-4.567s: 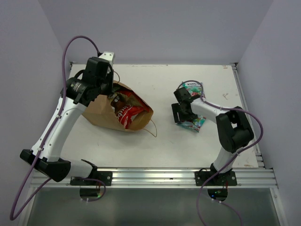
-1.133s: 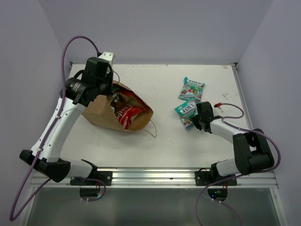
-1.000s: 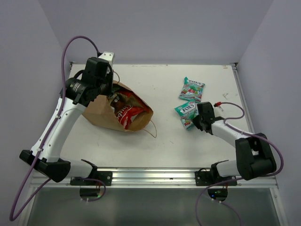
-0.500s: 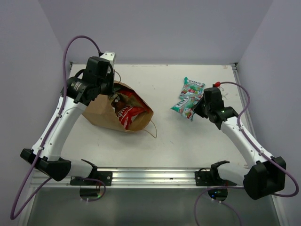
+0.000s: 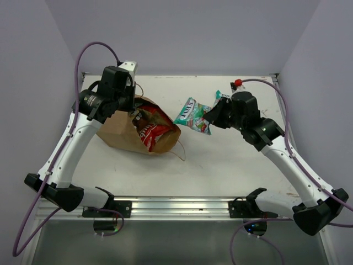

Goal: Place the snacks into the paper bag
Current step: Place the snack in the paper bag.

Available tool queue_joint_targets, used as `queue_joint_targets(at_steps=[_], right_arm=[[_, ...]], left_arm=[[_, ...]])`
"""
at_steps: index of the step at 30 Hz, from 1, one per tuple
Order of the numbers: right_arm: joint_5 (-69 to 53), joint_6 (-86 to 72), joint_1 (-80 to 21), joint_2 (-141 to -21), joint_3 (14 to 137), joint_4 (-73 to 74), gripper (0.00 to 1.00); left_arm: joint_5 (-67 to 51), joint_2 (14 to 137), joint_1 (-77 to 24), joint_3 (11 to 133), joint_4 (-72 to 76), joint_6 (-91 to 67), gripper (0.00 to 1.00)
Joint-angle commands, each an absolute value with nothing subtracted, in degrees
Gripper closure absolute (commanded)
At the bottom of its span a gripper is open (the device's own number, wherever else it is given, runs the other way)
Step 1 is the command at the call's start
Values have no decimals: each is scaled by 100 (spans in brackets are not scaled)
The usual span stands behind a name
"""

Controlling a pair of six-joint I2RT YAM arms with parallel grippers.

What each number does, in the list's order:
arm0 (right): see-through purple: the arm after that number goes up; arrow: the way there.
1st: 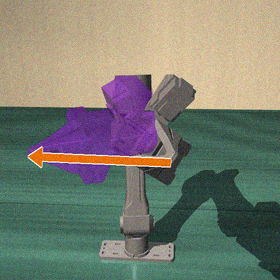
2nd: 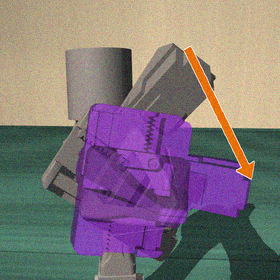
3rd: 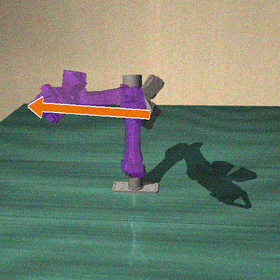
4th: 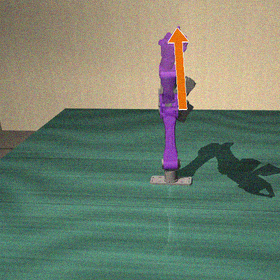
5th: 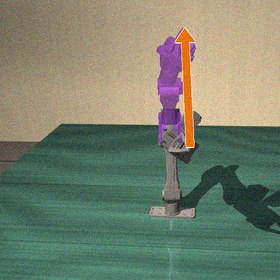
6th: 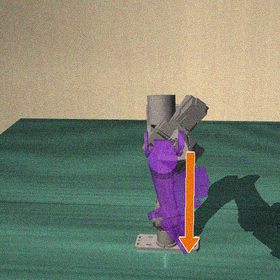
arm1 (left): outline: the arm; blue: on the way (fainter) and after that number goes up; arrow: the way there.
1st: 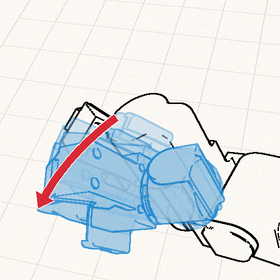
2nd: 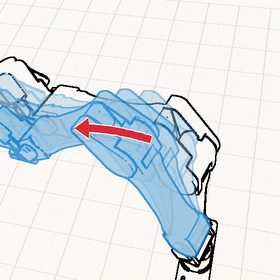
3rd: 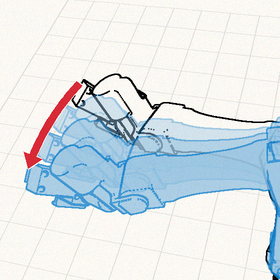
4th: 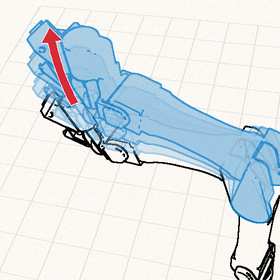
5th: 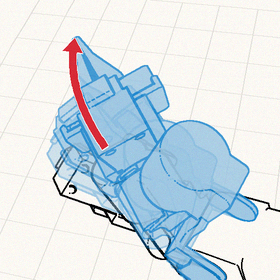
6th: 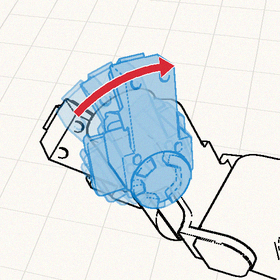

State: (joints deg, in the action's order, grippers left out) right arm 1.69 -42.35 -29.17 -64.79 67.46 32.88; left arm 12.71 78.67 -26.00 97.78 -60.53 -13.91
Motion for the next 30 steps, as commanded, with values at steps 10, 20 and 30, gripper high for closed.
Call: queue_joint_targets(at_steps=[10,20,30], right_arm=[[-18,-3481,-4753,-7224,8191,2813,100],[606,-2874,-5309,-8375,9008,2786,100],[940,-2487,-5309,-8841,9809,2787,100]], left_arm=[[1072,7892,-2610,10090,-5818,-1354,100],[1002,7840,-2619,10064,-5968,-1345,100],[932,7752,-2619,9844,-6012,-1301,100]])
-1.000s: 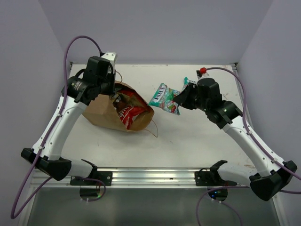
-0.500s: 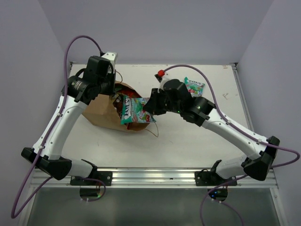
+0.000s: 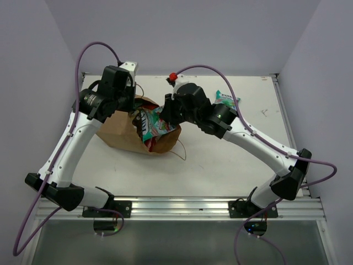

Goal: Place the snacks into the paper bag
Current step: Place the snack in the paper bag.

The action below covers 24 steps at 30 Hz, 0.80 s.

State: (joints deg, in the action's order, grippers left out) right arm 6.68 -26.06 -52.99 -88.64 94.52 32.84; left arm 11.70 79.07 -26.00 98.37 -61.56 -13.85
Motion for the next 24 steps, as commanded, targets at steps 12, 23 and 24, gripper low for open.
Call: queue_joint_targets(at_steps=[12,23,24], right_arm=[[685,-2988,-5326,-8745,9704,2172,100],[835,-2997,-5335,-8666,9378,1548,100],[870,-3006,-5335,-8649,9334,1460,100]], left_arm=[[1160,7805,-2619,9861,-6100,-1468,100],[1143,7866,-2619,9958,-6205,-1573,100],[1160,7875,-2619,9958,-6214,-1591,100]])
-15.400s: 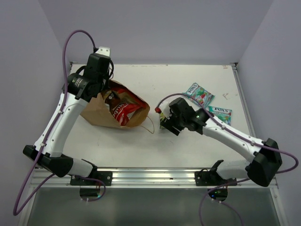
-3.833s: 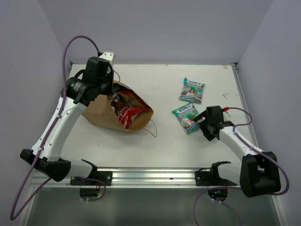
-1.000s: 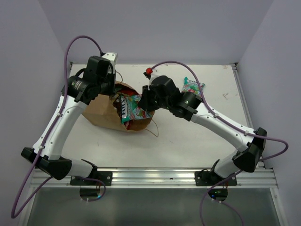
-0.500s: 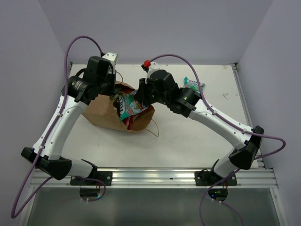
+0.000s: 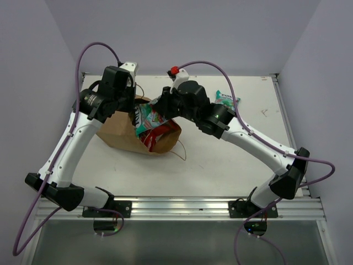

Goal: Place the snacks into the paper bag
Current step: Place the snack in the paper bag.

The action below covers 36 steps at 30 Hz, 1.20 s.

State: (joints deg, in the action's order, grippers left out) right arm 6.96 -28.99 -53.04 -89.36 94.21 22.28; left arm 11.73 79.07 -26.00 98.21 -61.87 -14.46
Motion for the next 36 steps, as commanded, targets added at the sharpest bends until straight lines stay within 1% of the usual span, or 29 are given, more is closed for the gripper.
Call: queue_joint_targets(at_steps=[1,4,14,19,21,24,29,36], right_arm=[[983,-3015,-5326,-8657,9343,1450,100],[1247,-3050,-5335,-8710,9256,1398,100],[2319,-3603,-5344,-8780,8508,317,100],[2347,-3946,-5379,-8658,8218,35,100],[2425,-4148,-5431,-8570,8017,-377,100],[2304,-4420,-5528,-8596,7875,-781,100],[1513,-4921,-5730,-8745,7875,-1334,100],[1187,-5326,-5783,-9114,7445,-2161,100]], left_arm=[[1160,7875,-2610,9967,-6231,-1591,100],[1143,7866,-2619,10002,-6240,-1635,100],[1037,7937,-2619,10081,-6293,-1714,100],[1265,7936,-2619,10072,-6346,-1872,100],[1301,7945,-2619,10081,-6320,-1994,100],[1187,8042,-2610,10142,-6267,-2118,100],[1160,8209,-2619,10274,-6232,-2171,100],[695,8358,-2619,10599,-6161,-2153,100]])
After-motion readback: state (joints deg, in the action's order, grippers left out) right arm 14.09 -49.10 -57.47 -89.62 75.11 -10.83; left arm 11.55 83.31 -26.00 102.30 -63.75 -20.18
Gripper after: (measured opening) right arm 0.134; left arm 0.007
